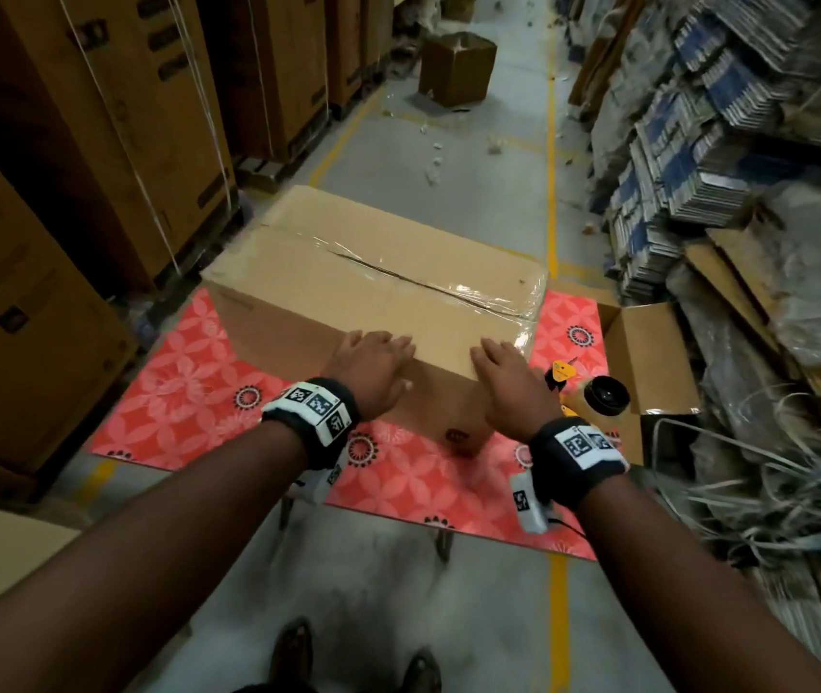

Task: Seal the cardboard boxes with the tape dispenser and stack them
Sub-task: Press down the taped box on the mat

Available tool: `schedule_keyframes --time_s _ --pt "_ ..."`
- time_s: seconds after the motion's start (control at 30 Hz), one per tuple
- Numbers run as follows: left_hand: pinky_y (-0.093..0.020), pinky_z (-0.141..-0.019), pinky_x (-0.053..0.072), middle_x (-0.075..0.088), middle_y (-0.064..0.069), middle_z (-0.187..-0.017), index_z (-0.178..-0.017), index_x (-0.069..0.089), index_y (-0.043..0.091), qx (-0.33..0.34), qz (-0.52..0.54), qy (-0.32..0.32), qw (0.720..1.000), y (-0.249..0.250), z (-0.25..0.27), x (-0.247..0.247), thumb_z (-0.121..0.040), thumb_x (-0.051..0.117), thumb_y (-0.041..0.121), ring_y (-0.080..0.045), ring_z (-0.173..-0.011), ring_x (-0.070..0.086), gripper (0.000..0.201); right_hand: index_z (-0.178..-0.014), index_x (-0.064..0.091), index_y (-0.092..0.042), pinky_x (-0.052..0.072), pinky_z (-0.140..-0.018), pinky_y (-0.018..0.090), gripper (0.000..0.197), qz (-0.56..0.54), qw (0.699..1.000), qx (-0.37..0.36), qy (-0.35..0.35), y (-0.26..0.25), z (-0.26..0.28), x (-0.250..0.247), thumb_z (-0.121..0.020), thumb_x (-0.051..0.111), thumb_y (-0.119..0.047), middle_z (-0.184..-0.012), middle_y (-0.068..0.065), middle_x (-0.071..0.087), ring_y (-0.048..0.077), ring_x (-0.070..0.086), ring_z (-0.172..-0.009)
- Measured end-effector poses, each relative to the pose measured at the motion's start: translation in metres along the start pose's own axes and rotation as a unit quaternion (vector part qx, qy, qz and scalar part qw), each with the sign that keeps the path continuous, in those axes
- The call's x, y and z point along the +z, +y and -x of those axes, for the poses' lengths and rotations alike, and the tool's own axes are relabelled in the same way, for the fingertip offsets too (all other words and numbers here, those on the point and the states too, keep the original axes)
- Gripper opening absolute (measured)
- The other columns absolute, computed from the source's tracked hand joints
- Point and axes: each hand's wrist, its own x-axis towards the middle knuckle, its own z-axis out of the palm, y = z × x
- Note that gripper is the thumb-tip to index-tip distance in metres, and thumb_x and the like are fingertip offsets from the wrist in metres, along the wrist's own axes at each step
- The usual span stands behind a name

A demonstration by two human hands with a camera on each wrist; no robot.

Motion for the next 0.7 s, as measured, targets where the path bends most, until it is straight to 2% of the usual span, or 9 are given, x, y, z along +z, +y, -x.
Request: schedule_keyframes --time_s 0.07,0.17,0.23,0.3,0.4,0.43,0.53,0.63,0.7 --pt "-0.052 -0.116 0.014 0.019 0.005 -0.160 -0.151 0.024 0.024 -0.026 0.024 -0.024 0.999 -0.031 -0.010 0.002 -0.094 0.049 0.042 -0.020 -0.147 0.018 0.064 -0.154 0.022 -0.019 0.023 -0.111 0.071 0.086 -0.001 0.998 0.064 0.021 -0.030 0.004 0.011 -0.079 0.063 -0.009 -0.163 0.010 0.011 0.036 0.012 -0.149" --pt "-0.063 -0.114 0.011 0.010 0.006 -0.162 -0.153 0.013 0.030 -0.071 0.017 -0.035 0.997 -0.092 -0.019 0.007 -0.092 0.052 0.045 -0.019 -0.149 0.011 0.073 -0.157 0.007 -0.026 0.013 -0.104 0.079 0.076 -0.011 0.988 0.155 0.010 -0.080 0.002 0.027 -0.094 0.047 -0.016 -0.165 0.011 -0.006 0.038 -0.005 -0.151" --pt "-0.072 -0.107 0.005 0.008 0.008 -0.162 -0.151 0.011 0.040 -0.100 -0.008 -0.025 0.995 -0.128 -0.020 0.005 -0.089 0.055 0.053 -0.020 -0.149 0.011 0.077 -0.157 0.002 -0.029 0.017 -0.103 0.080 0.071 -0.034 0.980 0.193 0.025 -0.097 -0.005 0.032 -0.099 0.042 -0.022 -0.165 0.012 -0.011 0.041 -0.011 -0.150" --pt "-0.077 -0.102 0.002 0.006 0.008 -0.162 -0.149 0.006 0.051 -0.120 -0.023 -0.026 0.992 -0.164 -0.022 0.005 -0.084 0.056 0.061 -0.023 -0.148 0.009 0.083 -0.157 0.001 -0.030 0.018 -0.103 0.079 0.071 -0.049 0.976 0.210 0.037 -0.103 -0.009 0.034 -0.100 0.044 -0.028 -0.165 0.014 -0.013 0.042 -0.014 -0.149" --pt "-0.076 -0.105 0.011 0.007 0.002 -0.162 -0.139 -0.010 0.067 -0.103 0.008 -0.036 0.994 -0.204 -0.025 0.010 -0.076 0.054 0.072 -0.031 -0.147 0.011 0.090 -0.158 0.004 -0.031 0.015 -0.106 0.077 0.073 -0.053 0.974 0.209 0.062 -0.102 -0.013 0.030 -0.099 0.047 -0.043 -0.165 0.014 -0.011 0.042 -0.014 -0.150" --pt "-0.073 -0.106 0.015 0.010 0.001 -0.162 -0.139 -0.007 0.066 -0.100 0.021 -0.031 0.994 -0.210 -0.025 0.013 -0.077 0.055 0.070 -0.033 -0.146 0.013 0.088 -0.158 0.006 -0.032 0.015 -0.106 0.076 0.073 -0.058 0.975 0.204 0.072 -0.098 -0.016 0.029 -0.099 0.046 -0.047 -0.165 0.014 -0.010 0.041 -0.014 -0.150" --pt "-0.067 -0.108 0.017 0.017 0.002 -0.161 -0.147 0.020 0.050 -0.118 0.035 0.016 0.992 -0.197 -0.019 0.015 -0.083 0.057 0.062 -0.028 -0.145 0.017 0.074 -0.156 0.014 -0.037 0.017 -0.108 0.074 0.065 -0.068 0.974 0.197 0.086 -0.073 -0.034 0.026 -0.099 0.041 -0.053 -0.166 0.009 -0.005 0.038 -0.011 -0.151" --pt "-0.056 -0.103 0.026 0.024 0.004 -0.158 -0.145 0.026 0.047 -0.112 0.002 0.054 0.992 -0.180 -0.009 0.020 -0.084 0.052 0.064 -0.026 -0.142 0.025 0.069 -0.154 0.021 -0.040 0.024 -0.109 0.070 0.061 -0.054 0.975 0.195 0.089 -0.044 -0.053 0.015 -0.098 0.043 -0.053 -0.166 0.007 0.005 0.036 -0.002 -0.151" --pt "-0.055 -0.105 0.025 0.027 0.006 -0.157 -0.145 0.028 0.046 -0.105 0.024 0.045 0.993 -0.189 -0.006 0.021 -0.084 0.050 0.065 -0.024 -0.141 0.027 0.067 -0.153 0.024 -0.038 0.027 -0.111 0.066 0.061 -0.039 0.977 0.196 0.079 -0.034 -0.061 0.008 -0.098 0.046 -0.050 -0.165 0.009 0.008 0.037 0.002 -0.151"
